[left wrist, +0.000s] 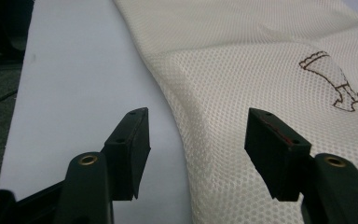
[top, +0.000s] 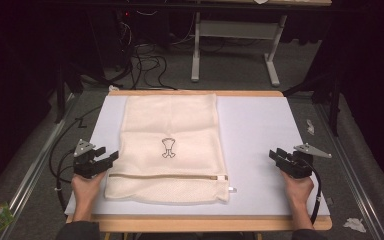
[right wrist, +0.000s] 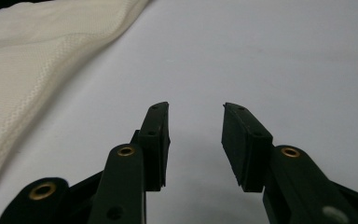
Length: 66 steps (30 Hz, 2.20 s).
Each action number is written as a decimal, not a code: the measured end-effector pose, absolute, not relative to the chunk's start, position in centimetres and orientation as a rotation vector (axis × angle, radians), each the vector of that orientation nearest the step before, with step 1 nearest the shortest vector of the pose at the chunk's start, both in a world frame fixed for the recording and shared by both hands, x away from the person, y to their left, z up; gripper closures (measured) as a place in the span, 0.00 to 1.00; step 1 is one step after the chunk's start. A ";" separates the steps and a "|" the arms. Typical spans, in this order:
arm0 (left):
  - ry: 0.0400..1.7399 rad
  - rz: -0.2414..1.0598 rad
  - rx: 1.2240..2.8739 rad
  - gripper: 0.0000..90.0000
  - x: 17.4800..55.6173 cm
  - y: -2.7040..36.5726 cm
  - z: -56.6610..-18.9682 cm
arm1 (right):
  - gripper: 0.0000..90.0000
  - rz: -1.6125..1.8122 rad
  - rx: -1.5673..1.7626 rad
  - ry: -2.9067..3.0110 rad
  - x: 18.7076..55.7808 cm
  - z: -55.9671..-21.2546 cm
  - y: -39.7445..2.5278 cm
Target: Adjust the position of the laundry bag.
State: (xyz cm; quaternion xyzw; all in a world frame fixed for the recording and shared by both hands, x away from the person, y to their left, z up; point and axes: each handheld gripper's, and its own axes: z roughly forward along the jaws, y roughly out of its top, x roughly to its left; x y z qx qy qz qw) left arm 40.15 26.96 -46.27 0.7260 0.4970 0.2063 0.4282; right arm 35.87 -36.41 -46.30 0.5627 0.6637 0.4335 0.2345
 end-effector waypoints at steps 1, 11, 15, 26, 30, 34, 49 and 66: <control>1.249 0.504 1.825 0.43 40.3 26.9 -46.3 | 0.69 1.191 1.551 1.845 36.2 -46.2 -35.8; 1.270 0.464 1.851 0.40 41.2 26.1 -45.2 | 0.71 1.241 1.520 1.946 37.8 -45.4 -32.6; 1.277 0.447 1.885 0.40 41.5 25.5 -45.4 | 0.71 1.252 1.520 1.987 38.5 -45.3 -31.4; 1.349 0.397 1.914 0.39 42.2 25.0 -45.6 | 0.70 1.235 1.478 2.101 39.8 -45.0 -28.4; 1.341 0.392 1.936 0.39 42.5 24.4 -46.0 | 0.68 1.242 1.448 2.135 40.3 -45.0 -27.0; 1.363 0.380 1.915 0.39 43.0 24.4 -45.9 | 0.67 1.222 1.468 2.173 41.2 -44.8 -25.9; 1.467 0.365 1.964 0.44 44.5 23.8 -46.2 | 0.59 1.075 1.523 2.353 44.4 -45.4 -21.0; 1.440 0.308 1.984 0.97 45.2 24.1 -46.4 | 0.96 1.015 1.498 2.393 44.9 -46.3 -20.4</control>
